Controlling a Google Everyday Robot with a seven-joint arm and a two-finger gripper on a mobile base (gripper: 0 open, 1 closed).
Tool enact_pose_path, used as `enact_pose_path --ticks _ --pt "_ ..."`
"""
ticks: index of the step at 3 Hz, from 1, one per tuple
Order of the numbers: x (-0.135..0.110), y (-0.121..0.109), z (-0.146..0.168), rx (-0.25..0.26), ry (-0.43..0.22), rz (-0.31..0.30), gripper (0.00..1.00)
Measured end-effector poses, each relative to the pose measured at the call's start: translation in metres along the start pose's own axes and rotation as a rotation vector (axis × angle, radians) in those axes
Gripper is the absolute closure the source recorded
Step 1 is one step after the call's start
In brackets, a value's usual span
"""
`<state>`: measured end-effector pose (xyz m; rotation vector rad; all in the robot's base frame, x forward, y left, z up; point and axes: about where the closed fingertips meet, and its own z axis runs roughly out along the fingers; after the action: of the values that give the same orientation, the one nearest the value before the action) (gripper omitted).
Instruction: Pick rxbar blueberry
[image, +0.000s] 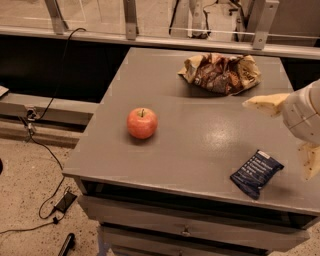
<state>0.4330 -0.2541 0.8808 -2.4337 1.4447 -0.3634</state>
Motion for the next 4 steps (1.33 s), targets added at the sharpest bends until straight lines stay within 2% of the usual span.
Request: enact_pose_path --ticks 1,2,3,4 --pt "-0.001 0.0 -0.001 0.001 0.002 -0.094 0.0" --pt "-0.01 0.001 0.007 -0.072 0.01 -0.151 0.0" --pt "-0.02 0.017 0.016 -0.177 0.019 -0.212 0.0" --pt "-0.029 0.028 0.027 -0.244 0.029 -0.258 0.0"
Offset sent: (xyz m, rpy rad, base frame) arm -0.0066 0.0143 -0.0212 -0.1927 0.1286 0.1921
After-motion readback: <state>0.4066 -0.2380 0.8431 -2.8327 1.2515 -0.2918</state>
